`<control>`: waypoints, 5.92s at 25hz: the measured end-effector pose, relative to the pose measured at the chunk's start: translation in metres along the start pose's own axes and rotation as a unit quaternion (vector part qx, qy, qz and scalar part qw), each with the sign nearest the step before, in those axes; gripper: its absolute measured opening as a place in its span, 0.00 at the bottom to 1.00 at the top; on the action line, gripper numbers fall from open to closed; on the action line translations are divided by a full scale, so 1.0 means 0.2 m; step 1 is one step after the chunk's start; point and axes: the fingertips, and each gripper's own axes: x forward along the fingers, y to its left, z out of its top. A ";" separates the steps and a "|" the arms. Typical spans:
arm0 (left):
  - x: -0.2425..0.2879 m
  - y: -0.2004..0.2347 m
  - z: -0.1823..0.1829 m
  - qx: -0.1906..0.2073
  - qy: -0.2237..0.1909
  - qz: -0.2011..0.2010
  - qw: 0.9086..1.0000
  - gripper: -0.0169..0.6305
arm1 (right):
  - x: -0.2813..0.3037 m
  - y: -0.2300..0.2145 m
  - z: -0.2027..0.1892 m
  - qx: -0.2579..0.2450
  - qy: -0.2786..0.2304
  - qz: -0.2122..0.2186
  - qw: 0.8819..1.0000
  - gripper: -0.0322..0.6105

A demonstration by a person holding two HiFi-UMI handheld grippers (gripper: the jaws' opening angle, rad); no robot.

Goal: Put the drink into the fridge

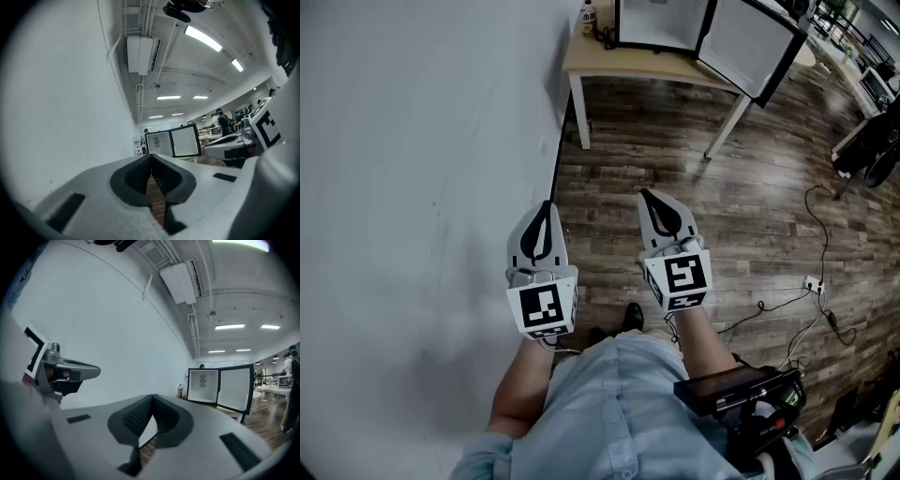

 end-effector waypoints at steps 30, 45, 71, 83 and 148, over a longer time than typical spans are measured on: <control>0.60 -0.18 -0.09 -0.009 0.027 0.031 0.999 0.04 | 0.43 -0.54 -0.16 0.023 0.007 0.036 0.999 0.57; 1.62 0.37 -0.31 -0.020 0.030 0.021 0.999 0.04 | 1.52 -0.78 -0.20 0.014 0.021 0.012 1.000 0.56; 2.67 0.80 -0.50 -0.021 0.038 -0.006 0.999 0.04 | 2.62 -1.10 -0.18 0.004 0.027 -0.003 1.000 0.55; 3.61 0.90 -0.56 -0.014 0.056 0.020 0.998 0.04 | 3.45 -1.57 -0.23 0.010 0.034 0.045 0.998 0.55; 5.38 1.56 -1.53 -0.120 0.146 -0.004 0.982 0.04 | 5.62 -2.12 -0.98 0.021 0.112 -0.031 0.993 0.89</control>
